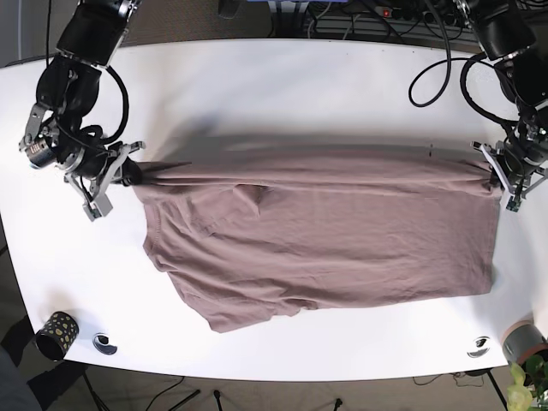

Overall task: Fold the T-shirt properly
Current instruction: 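Lift and pull the shirt with both grippers to straighten it flat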

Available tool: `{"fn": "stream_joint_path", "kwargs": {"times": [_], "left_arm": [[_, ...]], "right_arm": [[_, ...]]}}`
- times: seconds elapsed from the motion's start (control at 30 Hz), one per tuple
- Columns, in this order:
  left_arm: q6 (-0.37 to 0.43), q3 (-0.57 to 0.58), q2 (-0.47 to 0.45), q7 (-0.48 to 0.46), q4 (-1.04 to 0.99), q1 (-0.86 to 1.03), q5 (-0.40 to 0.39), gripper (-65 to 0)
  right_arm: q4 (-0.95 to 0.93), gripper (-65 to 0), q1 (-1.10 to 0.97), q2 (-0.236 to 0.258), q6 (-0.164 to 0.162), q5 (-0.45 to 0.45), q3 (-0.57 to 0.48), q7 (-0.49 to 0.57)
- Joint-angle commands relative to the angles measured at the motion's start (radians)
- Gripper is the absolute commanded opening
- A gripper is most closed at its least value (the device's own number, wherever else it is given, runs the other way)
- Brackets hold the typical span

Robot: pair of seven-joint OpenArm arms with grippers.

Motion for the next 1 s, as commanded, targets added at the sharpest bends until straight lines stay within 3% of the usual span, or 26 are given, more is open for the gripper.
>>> {"fn": "stream_joint_path", "kwargs": {"times": [0.0, 0.2, 0.6, 0.87, 0.9, 0.97], "left_arm": [[0.006, -0.008, -0.023, -0.034, 0.017, 0.022, -0.003, -65.0], [0.006, -0.009, -0.023, -0.074, 0.019, 0.102, -0.001, -65.0], [0.006, -0.075, -0.023, -0.079, 0.011, 0.158, 0.002, -64.3], [0.006, -0.074, -0.044, -0.074, -0.038, 0.174, -0.001, -39.0], [0.006, -0.074, -0.049, -0.074, -0.041, 0.177, -0.003, -37.6], [0.006, -0.075, -0.049, -0.071, -0.044, 0.178, -0.006, -35.1]], "right_arm": [[0.021, -65.0, -0.01, 0.02, 0.001, 0.026, 0.009, 0.015], [0.021, -65.0, -0.093, 0.02, 0.001, 0.066, 0.009, 0.015], [0.021, -65.0, -0.179, 0.021, 0.001, 0.063, 0.037, 0.019], [0.022, -65.0, -0.228, 0.029, 0.001, 0.062, 0.064, 0.019], [0.022, -62.9, -0.234, 0.029, 0.001, 0.062, 0.077, 0.019], [0.037, -52.3, -0.251, 0.029, 0.001, 0.063, 0.116, 0.019]]}}
